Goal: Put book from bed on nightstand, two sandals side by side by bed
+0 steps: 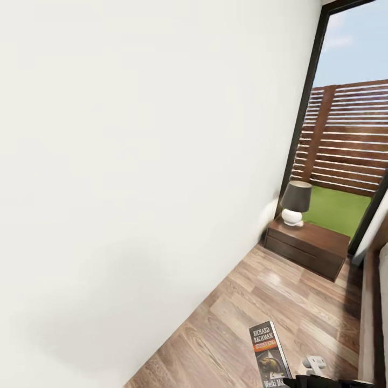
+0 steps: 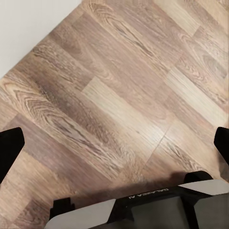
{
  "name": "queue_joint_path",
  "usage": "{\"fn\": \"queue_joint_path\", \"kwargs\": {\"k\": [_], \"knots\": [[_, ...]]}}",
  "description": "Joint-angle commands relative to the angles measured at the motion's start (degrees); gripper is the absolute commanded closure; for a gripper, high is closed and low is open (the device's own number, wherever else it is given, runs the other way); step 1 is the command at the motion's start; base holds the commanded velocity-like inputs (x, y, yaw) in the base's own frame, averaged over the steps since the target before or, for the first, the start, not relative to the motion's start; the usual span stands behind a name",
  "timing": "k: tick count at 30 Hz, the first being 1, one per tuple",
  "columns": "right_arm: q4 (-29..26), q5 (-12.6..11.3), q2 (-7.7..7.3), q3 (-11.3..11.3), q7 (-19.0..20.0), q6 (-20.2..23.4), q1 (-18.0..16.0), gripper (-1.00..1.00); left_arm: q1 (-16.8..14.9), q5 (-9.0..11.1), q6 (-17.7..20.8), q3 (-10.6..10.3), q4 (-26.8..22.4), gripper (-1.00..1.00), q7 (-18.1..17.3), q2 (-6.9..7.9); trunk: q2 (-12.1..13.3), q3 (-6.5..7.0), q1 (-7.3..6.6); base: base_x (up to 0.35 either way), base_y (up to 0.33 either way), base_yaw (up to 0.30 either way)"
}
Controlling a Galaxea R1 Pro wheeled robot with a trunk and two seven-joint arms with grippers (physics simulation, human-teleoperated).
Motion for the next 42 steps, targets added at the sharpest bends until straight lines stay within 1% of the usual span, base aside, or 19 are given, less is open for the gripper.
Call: {"fn": "queue_joint_path", "kwargs": {"k": [1,17,21,42], "knots": [[-0.01,-0.53,0.01,-0.17,0.16,0.6,-0.02,1.0,-0.03,-0.6,-0.23,0.49,0.05,-1.0,-0.12,0.01,-0.06,-0.05,0.05,0.296,0.0,-0.014],[-0.01,-0.54,0.01,-0.17,0.2,0.6,-0.02,1.0,-0.03,-0.61,-0.25,0.49,0.05,-1.0,-0.12,0.01,-0.06,-0.05,0.05,0.324,0.0,-0.002],[-0.01,-0.6,0.01,-0.17,0.2,0.61,-0.02,1.0,-0.03,-0.61,-0.25,0.49,0.05,-1.0,-0.12,0.03,-0.06,-0.05,0.05,0.14,0.0,-0.072],[-0.01,-0.61,-0.08,-0.17,0.2,0.62,-0.02,1.0,-0.03,-0.62,-0.25,0.49,0.05,-1.0,-0.12,0.01,-0.06,-0.05,0.05,0.005,0.0,-0.272]]}}
